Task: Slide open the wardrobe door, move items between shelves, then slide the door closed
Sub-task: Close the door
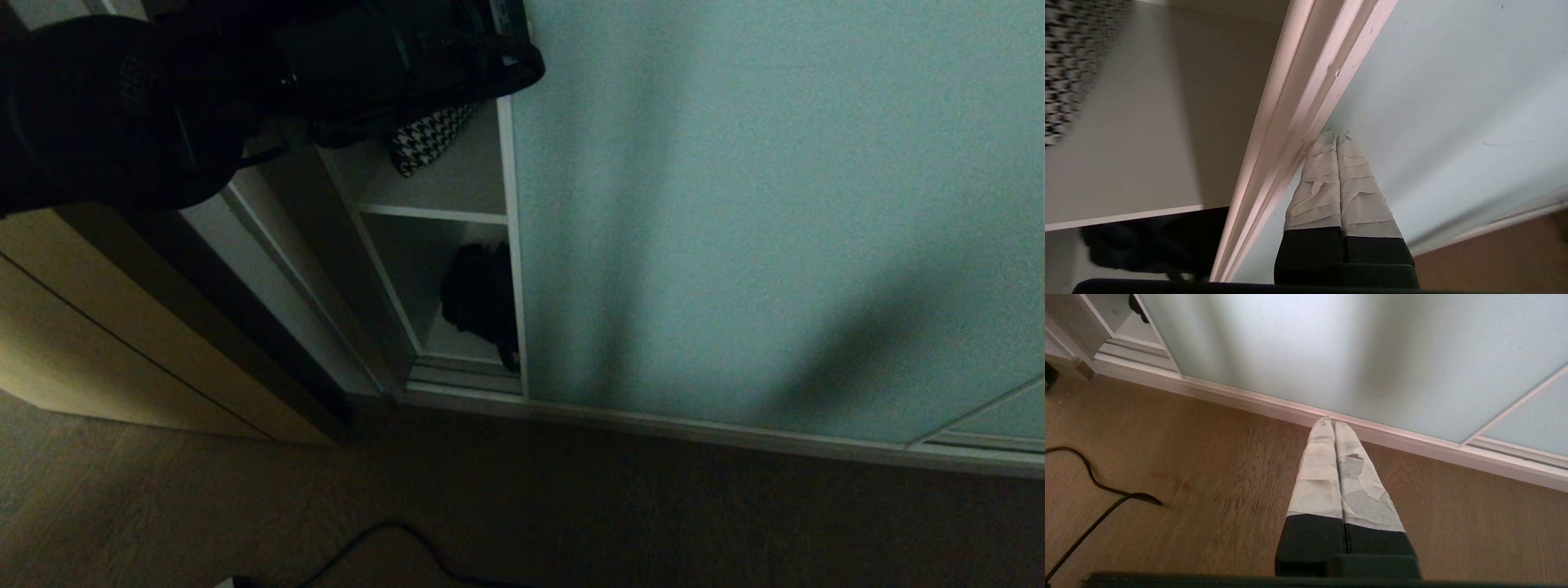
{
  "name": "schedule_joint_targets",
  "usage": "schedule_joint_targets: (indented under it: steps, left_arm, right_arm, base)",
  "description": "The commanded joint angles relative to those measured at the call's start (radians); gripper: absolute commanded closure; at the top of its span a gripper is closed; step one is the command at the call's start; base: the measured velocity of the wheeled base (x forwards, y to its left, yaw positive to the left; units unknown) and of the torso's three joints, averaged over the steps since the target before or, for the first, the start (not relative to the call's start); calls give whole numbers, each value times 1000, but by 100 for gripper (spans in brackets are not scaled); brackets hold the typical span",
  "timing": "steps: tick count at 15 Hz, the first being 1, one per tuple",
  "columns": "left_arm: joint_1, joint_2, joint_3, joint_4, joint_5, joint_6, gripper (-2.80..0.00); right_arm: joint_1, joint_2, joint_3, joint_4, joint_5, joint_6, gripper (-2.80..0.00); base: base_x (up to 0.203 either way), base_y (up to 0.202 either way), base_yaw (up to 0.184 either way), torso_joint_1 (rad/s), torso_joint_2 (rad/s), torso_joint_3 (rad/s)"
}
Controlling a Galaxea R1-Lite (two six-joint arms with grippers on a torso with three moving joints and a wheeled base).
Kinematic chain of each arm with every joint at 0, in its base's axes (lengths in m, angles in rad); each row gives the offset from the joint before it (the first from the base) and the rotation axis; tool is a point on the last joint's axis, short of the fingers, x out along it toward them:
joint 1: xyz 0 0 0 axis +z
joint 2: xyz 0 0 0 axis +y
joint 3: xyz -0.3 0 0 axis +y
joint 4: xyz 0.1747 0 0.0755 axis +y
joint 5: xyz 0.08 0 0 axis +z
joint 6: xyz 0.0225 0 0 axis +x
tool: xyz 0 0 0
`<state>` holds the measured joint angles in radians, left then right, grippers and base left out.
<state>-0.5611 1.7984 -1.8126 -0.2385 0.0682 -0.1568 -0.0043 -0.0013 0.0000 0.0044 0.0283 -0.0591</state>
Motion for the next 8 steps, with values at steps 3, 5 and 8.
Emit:
schedule_joint_targets:
  steps: [3,5,8]
  left_arm:
    - [45,-54,8,-8,8,2,0]
    - [73,-91,34,-6,17,2,0]
    - [104,-169,91,-2,25,1,0]
  right_arm:
    - [0,0,0,0,1,-1,0]
    - [0,0,0,0,1,-1,0]
    - [0,0,0,0,1,-1,0]
  base:
    - [0,0,0,0,0,0]
    - [0,0,0,0,0,0]
    - [0,0,0,0,0,0]
